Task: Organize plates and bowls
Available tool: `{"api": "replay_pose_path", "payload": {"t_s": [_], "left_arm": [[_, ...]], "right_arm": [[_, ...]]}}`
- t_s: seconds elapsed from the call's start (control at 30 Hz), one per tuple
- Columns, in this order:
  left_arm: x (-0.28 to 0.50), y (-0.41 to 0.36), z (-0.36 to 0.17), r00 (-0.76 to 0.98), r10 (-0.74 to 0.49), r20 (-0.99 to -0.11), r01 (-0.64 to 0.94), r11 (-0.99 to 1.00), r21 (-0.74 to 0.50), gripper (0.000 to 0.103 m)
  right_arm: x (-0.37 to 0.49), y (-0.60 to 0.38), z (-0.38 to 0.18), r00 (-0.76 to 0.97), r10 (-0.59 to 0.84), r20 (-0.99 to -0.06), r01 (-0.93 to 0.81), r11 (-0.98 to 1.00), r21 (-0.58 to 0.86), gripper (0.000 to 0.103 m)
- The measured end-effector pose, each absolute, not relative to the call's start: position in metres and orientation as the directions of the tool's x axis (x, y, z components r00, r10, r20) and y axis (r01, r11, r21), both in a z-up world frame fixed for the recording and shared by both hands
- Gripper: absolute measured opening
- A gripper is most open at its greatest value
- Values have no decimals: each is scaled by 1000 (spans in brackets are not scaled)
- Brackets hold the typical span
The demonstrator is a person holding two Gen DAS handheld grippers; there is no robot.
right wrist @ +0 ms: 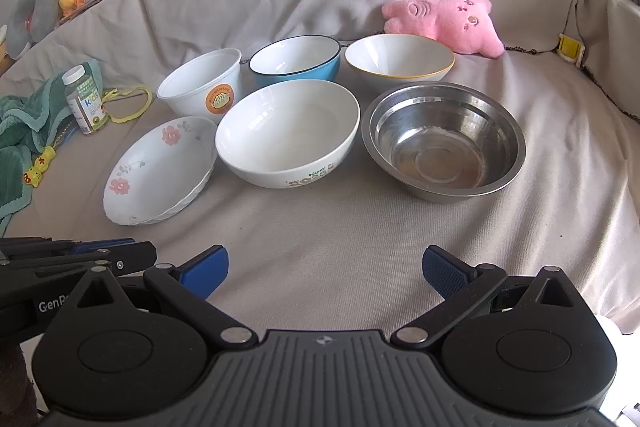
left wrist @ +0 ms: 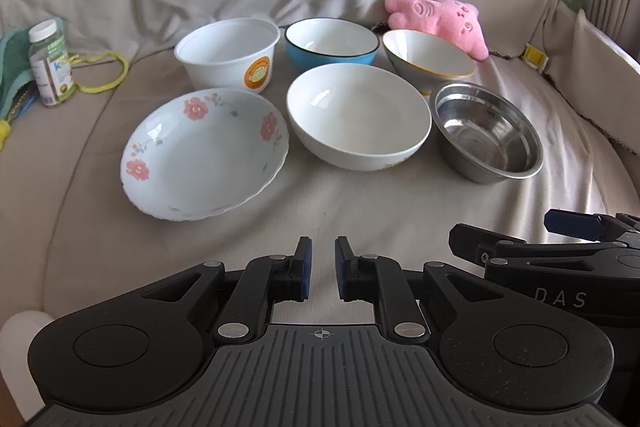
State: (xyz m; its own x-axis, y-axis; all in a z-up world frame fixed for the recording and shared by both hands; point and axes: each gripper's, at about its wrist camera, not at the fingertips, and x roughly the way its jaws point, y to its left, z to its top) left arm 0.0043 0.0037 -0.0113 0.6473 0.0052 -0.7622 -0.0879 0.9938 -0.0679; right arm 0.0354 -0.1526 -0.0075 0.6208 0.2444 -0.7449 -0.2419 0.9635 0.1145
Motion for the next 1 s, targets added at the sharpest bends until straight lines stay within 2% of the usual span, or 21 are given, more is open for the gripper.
{"api": "replay_pose_path", "payload": {"t_s": [0.13,0.27,0.47,0.6,0.7,0.8,0.87,0.9,1.0], "left_arm": [[10,4,-15,650,2,-760,-79,995,-65,15],[19,8,-17,690,-38,-723,-38,995,-89,15],[51,35,-26,681,-304,-666,62,930,-361,16],[74,47,-41,643,-448,-621,101,854,-511,16],[92,52,-45,637,-412,-651,65,871,-487,16],[109,60,-39,646,-316,-695,27,919,-393,16],[124,70,-35,663,-302,-685,18,921,-389,16],[131,74,-33,678,-298,-672,17,920,-391,16],[156,81,-30,724,-251,-642,10,935,-355,16]], "right_arm": [[37,-153,-9,630,257,-733,-248,961,124,103],[46,-153,-13,647,266,-715,-260,958,121,103],[61,-156,-29,671,216,-709,-231,970,76,103],[73,-149,-44,681,152,-716,-230,973,-12,103],[81,-147,-52,653,179,-736,-253,967,12,103],[92,-152,-60,578,318,-751,-283,942,181,103],[100,-154,-67,542,393,-743,-269,919,290,101],[104,-154,-69,536,415,-735,-260,910,324,100],[111,-148,-71,556,403,-727,-234,915,329,84]]}}
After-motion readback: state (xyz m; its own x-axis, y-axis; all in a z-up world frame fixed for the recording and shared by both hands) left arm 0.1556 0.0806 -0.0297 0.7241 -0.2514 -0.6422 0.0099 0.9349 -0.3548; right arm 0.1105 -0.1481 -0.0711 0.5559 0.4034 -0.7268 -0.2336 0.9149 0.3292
